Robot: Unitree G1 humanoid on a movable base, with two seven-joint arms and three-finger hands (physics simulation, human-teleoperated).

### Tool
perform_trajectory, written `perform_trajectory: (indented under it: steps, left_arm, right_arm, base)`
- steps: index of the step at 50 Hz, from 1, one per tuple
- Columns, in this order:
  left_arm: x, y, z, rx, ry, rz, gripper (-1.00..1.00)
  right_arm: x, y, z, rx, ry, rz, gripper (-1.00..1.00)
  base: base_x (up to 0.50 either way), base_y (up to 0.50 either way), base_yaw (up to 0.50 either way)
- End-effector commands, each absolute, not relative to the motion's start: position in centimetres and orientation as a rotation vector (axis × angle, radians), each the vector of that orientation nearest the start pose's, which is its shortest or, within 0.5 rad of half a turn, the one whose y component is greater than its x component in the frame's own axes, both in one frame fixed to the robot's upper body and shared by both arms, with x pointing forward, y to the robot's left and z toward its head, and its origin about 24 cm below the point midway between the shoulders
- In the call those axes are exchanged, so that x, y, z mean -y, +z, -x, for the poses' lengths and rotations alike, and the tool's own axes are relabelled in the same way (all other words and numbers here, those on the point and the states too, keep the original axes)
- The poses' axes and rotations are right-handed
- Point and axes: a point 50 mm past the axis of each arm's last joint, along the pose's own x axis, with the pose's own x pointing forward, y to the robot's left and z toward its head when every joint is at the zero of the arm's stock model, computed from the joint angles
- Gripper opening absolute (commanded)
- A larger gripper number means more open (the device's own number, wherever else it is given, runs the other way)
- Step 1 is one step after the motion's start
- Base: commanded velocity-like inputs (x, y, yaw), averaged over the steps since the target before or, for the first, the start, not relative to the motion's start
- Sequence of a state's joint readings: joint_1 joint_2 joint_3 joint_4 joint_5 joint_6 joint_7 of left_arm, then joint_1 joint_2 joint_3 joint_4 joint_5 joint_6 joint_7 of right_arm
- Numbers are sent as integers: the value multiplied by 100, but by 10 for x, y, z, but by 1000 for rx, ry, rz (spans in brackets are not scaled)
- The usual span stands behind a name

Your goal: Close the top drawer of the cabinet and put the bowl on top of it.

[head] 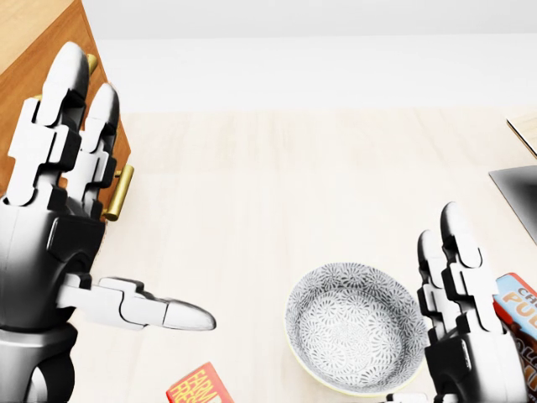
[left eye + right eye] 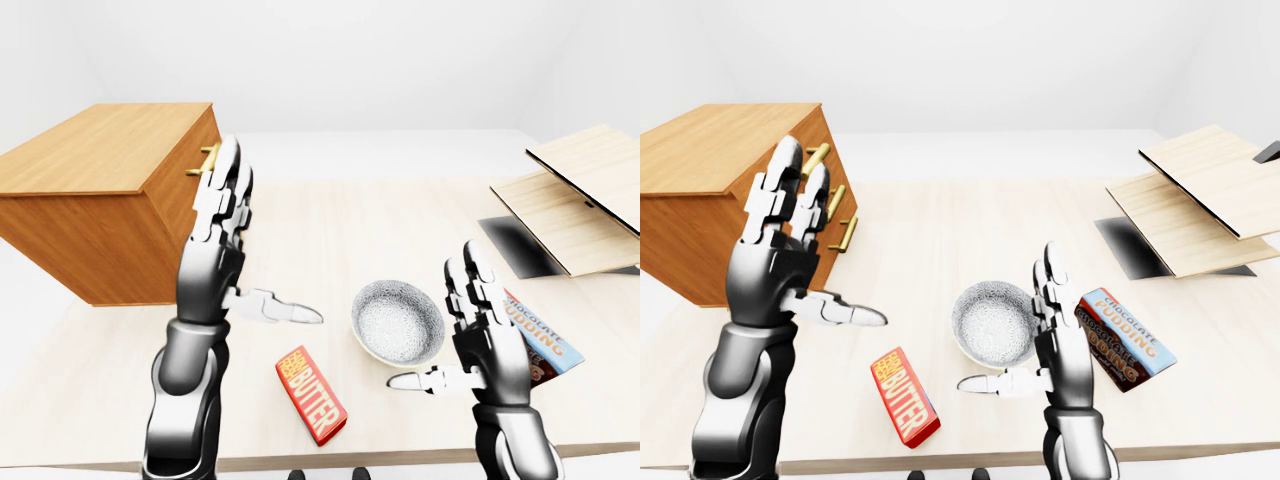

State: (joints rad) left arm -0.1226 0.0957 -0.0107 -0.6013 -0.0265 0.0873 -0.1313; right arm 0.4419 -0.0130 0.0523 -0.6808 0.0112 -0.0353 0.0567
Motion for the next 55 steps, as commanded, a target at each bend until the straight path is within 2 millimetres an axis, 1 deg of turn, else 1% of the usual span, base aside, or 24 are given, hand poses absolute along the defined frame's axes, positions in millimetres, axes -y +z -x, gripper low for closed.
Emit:
perform_trajectory:
  steps: [1,2,3,5,9,12,14,20,26,28,31,33,35,38,41,44,48,54,55]
  left_arm:
    - [-113,203,-182,705,-260,-142,100]
    - [-113,202,-182,704,-260,-144,100]
    - [-108,202,-175,709,-271,-157,100]
    - [-104,203,-171,713,-279,-156,100]
    - [-94,196,-164,684,-279,-193,100]
    - [-87,190,-164,659,-300,-211,100]
    - [-84,190,-164,660,-301,-210,100]
    - [-76,195,-156,702,-311,-220,100]
    - [-69,195,-155,714,-301,-251,100]
    - [-69,195,-155,714,-301,-252,100]
    - [-65,200,-152,749,-311,-258,100]
    - [-63,202,-152,775,-268,-299,100]
    - [-62,203,-151,784,-260,-315,100]
    - [-59,206,-146,810,-254,-339,100]
    - [-52,209,-137,834,-271,-346,100]
    - [-50,209,-135,848,-246,-371,100]
    - [-49,207,-137,852,-182,-420,100]
    - [-40,204,-135,849,-199,-468,100]
    - [-39,204,-136,858,-173,-502,100]
  right_arm:
    - [159,118,-160,295,-8,19,100]
    - [159,118,-160,295,-8,20,100]
    - [160,119,-159,296,-8,18,100]
    - [160,120,-157,301,-9,17,100]
    - [166,124,-152,317,-19,9,100]
    - [168,126,-151,324,-20,2,100]
    - [169,127,-149,335,-13,-2,100]
    - [177,128,-148,360,-20,-11,100]
    - [185,139,-141,387,-35,-21,100]
    - [185,139,-140,387,-35,-21,100]
    - [190,144,-134,402,-48,-22,100]
    - [194,147,-131,411,-58,-27,100]
    - [197,150,-130,415,-66,-28,100]
    - [199,150,-131,418,-74,-33,100]
    - [202,151,-130,418,-86,-37,100]
    - [205,154,-127,424,-92,-39,100]
    - [209,156,-127,445,-104,-29,100]
    - [216,161,-124,475,-130,-22,100]
    - [216,161,-123,477,-134,-20,100]
  base:
    - [0,0,0]
    - [0,0,0]
    - [0,0,0]
    - [0,0,0]
    - [0,0,0]
    - [0,0,0]
    - [0,0,0]
    - [0,0,0]
    - [0,0,0]
    - [0,0,0]
    - [0,0,0]
    - [0,0,0]
    - [0,0,0]
    - [0,0,0]
    - [0,0,0]
    - [0,0,0]
    - [0,0,0]
    - [0,0,0]
    - [0,0,0]
